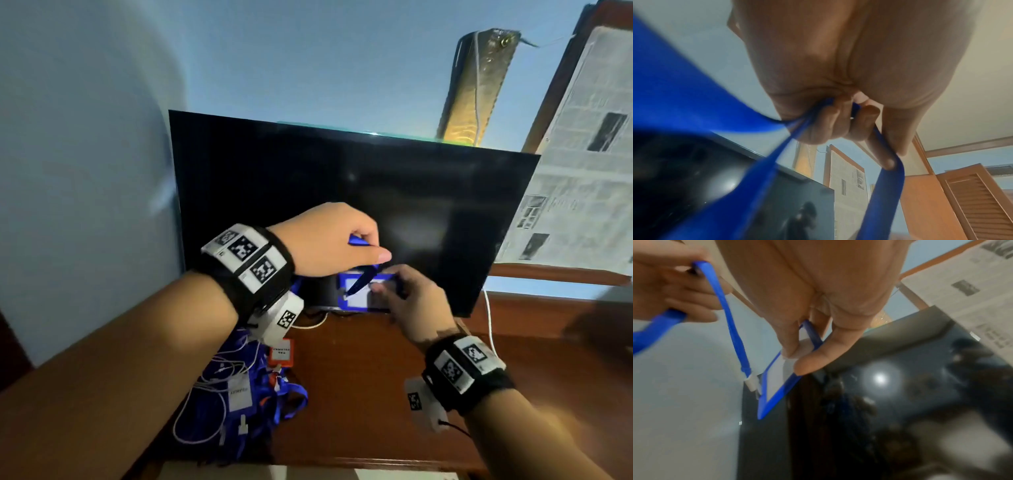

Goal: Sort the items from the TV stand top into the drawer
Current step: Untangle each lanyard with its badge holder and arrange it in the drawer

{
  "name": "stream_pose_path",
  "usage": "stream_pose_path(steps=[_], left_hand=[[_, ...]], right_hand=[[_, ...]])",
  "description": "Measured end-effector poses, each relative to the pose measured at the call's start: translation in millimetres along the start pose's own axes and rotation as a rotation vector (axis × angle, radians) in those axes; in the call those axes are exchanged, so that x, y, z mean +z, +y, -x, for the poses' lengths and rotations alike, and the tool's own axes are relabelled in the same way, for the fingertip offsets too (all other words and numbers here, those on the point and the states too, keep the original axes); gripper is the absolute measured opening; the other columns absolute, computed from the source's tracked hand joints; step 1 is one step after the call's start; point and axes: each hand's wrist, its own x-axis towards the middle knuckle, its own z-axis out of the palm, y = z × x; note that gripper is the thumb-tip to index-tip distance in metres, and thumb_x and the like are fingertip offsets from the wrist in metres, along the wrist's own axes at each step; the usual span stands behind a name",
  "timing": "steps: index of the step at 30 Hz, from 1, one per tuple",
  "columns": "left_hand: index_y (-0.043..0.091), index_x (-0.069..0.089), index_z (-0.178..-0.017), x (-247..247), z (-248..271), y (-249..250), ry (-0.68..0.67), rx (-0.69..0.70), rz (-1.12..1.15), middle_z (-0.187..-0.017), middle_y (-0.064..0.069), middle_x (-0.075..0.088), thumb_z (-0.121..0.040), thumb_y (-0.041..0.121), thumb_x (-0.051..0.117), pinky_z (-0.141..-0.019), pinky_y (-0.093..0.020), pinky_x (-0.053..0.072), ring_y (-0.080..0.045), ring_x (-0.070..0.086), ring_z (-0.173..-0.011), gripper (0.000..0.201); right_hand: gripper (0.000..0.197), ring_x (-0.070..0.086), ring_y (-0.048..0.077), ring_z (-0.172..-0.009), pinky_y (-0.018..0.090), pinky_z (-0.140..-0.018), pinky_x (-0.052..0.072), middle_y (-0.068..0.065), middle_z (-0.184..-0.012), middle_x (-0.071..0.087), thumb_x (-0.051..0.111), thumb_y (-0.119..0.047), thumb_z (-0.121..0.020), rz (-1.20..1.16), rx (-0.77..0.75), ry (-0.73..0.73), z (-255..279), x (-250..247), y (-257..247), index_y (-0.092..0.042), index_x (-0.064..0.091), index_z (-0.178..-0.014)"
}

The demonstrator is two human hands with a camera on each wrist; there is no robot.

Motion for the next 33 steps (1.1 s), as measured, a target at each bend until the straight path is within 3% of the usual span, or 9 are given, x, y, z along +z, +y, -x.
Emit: stream_pose_path(steps=[2, 7, 12, 15, 18, 21, 25, 29, 33], left_hand=[[0.022, 0.075, -0.083, -2, -15, -2, -0.046, 0.001, -0.051, -0.077, 0.013, 0.068, -0.094, 0.048, 0.069, -0.072, -0.017, 0.045, -0.004, 0.063, -0.079, 0.028], [0.027, 0.072, -0.076, 0, -22, -54, -0.095, -0.127, -0.058, -0.079, 0.008, 0.069, -0.094, 0.049, 0.069, -0.077, -0.025, 0.048, -0.007, 0.064, -0.079, 0.029], [0.028, 0.071, -0.077, 24, 14, -99, -0.081, -0.321, 0.135, -0.065, 0.01, 0.062, -0.095, 0.049, 0.067, -0.062, -0.026, 0.044, -0.006, 0.052, -0.059, 0.027], [0.017, 0.072, -0.087, 48, 41, -91, -0.044, -0.402, 0.379, -0.052, 0.017, 0.056, -0.102, 0.032, 0.061, -0.048, -0.019, 0.034, 0.001, 0.044, -0.043, 0.024], [0.019, 0.069, -0.082, 76, 64, -67, -0.071, -0.367, 0.353, -0.05, 0.018, 0.055, -0.107, 0.029, 0.052, -0.051, -0.013, 0.035, 0.003, 0.047, -0.045, 0.031], [0.021, 0.068, -0.082, 96, 79, -47, -0.089, -0.36, 0.348, -0.054, 0.007, 0.047, -0.106, 0.034, 0.047, -0.052, -0.025, 0.037, -0.009, 0.043, -0.049, 0.035], [0.024, 0.067, -0.082, 99, 90, -19, -0.147, -0.294, 0.245, -0.056, 0.018, 0.055, -0.107, 0.035, 0.044, -0.055, -0.02, 0.038, -0.002, 0.048, -0.05, 0.036], [0.023, 0.064, -0.082, 70, 88, 5, -0.112, -0.189, 0.054, -0.069, 0.015, 0.062, -0.107, 0.039, 0.045, -0.057, -0.013, 0.035, 0.005, 0.056, -0.063, 0.035], [0.021, 0.064, -0.082, 31, 73, 11, -0.063, -0.132, -0.184, -0.07, 0.004, 0.06, -0.103, 0.049, 0.048, -0.06, -0.032, 0.047, -0.008, 0.056, -0.061, 0.038]], right_hand=[[0.008, 0.072, 0.019, -0.063, 0.046, -0.062, 0.062, -0.003, -0.07, 0.071, 0.077, -0.025, -0.092, -0.153, -0.034, -0.121, 10, 15, -9, -0.028, 0.072, -0.098], [0.007, 0.068, 0.011, -0.068, 0.035, -0.061, 0.062, -0.003, -0.075, 0.072, 0.07, -0.003, -0.094, -0.513, -0.077, -0.292, 32, 14, -32, -0.009, 0.071, -0.097], [0.01, 0.071, 0.018, -0.071, 0.041, -0.057, 0.062, 0.006, -0.081, 0.074, 0.068, -0.005, -0.094, -0.65, -0.078, -0.115, 30, -12, -40, -0.004, 0.069, -0.104], [0.014, 0.073, 0.02, -0.075, 0.043, -0.06, 0.062, 0.009, -0.088, 0.077, 0.069, -0.012, -0.096, -0.626, -0.092, -0.019, 24, -19, -44, -0.006, 0.069, -0.108], [0.013, 0.073, 0.014, -0.073, 0.041, -0.059, 0.064, 0.002, -0.081, 0.075, 0.067, -0.01, -0.096, -0.68, -0.049, 0.045, 19, -14, -50, -0.004, 0.069, -0.108], [0.014, 0.072, 0.013, -0.076, 0.044, -0.065, 0.064, -0.003, -0.08, 0.074, 0.068, -0.014, -0.098, -0.694, -0.033, 0.117, 13, -6, -46, -0.006, 0.069, -0.108], [0.011, 0.07, -0.002, -0.074, 0.02, -0.06, 0.057, -0.004, -0.086, 0.075, 0.071, -0.014, -0.096, -0.52, -0.047, 0.228, 4, 5, -29, -0.008, 0.071, -0.105], [0.004, 0.069, 0.004, -0.077, 0.035, -0.073, 0.059, -0.009, -0.084, 0.074, 0.072, -0.025, -0.095, -0.18, -0.069, 0.148, 7, 24, -3, -0.028, 0.071, -0.098], [0.001, 0.072, 0.019, -0.068, 0.052, -0.065, 0.061, -0.002, -0.077, 0.073, 0.07, -0.03, -0.097, -0.234, -0.065, -0.105, 24, 39, 6, -0.029, 0.071, -0.097]])
